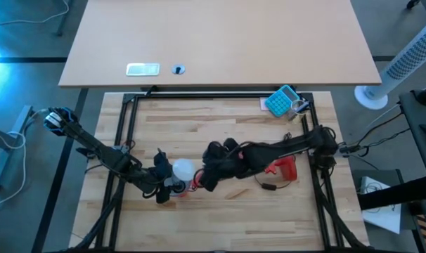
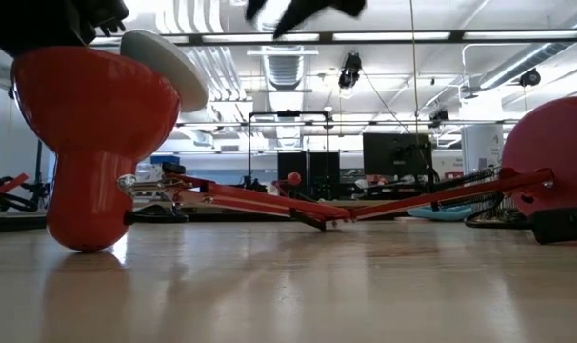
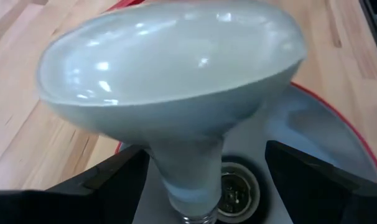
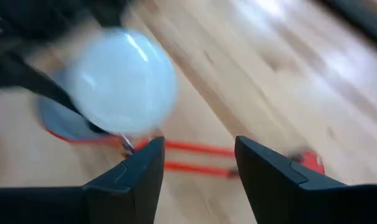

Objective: Screw lightbulb
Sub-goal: Insert the lightbulb into the orange desk lamp

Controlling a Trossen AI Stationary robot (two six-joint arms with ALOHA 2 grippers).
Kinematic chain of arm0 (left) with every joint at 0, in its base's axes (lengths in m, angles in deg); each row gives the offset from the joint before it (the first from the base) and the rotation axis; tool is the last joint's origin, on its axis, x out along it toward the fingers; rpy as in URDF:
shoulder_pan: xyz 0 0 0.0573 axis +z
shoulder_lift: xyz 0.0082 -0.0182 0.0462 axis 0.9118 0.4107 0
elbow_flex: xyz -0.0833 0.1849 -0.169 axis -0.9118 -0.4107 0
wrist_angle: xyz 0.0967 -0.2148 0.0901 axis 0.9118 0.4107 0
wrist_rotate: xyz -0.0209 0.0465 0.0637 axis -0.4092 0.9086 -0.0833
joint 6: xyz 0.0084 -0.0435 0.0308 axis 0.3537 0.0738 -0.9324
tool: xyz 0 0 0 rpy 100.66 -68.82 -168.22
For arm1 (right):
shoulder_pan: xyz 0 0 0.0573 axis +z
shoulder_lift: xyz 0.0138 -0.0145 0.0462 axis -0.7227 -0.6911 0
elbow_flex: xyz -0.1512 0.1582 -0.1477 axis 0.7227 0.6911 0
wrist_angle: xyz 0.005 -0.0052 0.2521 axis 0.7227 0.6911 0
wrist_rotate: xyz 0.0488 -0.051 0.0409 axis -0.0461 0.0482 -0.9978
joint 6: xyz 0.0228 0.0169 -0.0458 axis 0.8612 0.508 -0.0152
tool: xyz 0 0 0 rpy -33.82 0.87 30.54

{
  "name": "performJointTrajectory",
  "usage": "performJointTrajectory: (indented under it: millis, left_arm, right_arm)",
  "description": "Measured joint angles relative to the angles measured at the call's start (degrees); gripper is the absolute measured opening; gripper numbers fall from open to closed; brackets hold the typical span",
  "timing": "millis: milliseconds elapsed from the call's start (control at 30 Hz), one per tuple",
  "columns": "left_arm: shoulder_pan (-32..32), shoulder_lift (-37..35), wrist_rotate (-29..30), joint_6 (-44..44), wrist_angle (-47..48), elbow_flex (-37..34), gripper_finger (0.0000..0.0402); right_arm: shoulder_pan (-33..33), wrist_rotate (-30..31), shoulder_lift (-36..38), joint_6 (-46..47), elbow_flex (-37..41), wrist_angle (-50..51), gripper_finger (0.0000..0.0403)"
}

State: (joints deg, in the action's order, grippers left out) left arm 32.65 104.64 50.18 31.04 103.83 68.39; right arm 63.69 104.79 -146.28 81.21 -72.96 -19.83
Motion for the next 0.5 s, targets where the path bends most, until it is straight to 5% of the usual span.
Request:
performJointTrajectory:
  millis: [333, 500]
  left_arm:
    - [-0.1, -0.3, -1.0, 0.0, 9.2, 5.9, 0.0311]
    - [-0.1, -0.3, -2.1, -0.3, 14.4, 7.6, 0.0311]
  right_arm:
    - [-0.3, -6.3, 0.0, 3.9, 11.5, -19.8, 0.0190]
    - [-0.8, -7.5, 0.0, 1.8, 14.0, -20.7, 0.0191]
